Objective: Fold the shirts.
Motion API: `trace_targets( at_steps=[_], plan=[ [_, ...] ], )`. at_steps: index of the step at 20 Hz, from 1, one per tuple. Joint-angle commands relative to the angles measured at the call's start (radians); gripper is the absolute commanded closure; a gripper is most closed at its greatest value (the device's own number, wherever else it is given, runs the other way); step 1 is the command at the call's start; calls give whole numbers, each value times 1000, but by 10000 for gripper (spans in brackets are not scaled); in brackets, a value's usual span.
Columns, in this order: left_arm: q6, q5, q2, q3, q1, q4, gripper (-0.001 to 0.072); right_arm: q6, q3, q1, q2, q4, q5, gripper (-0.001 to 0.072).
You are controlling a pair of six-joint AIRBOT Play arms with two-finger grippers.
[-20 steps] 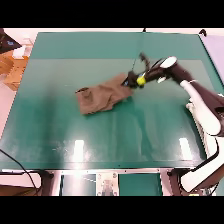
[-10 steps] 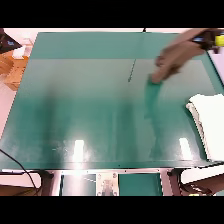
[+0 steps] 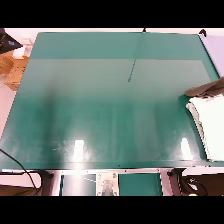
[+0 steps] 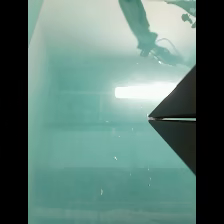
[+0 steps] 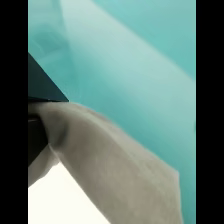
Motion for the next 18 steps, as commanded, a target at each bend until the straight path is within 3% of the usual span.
trace_targets(
  at_steps=[1, 6, 11, 18],
  plan=[
    [0, -2, 1, 0, -2, -12, 682, 71, -3, -82, 53, -157, 89, 697],
    [4, -18, 1, 0, -2, -12, 683, 93, -56, -94, 111, -286, 257, 697],
    [3, -27, 1, 0, -2, -12, 683, 142, -356, -97, 270, -573, 255, 695],
    [3, -31, 1, 0, -2, -13, 683, 153, -652, -110, 293, -721, 242, 671]
  ],
)
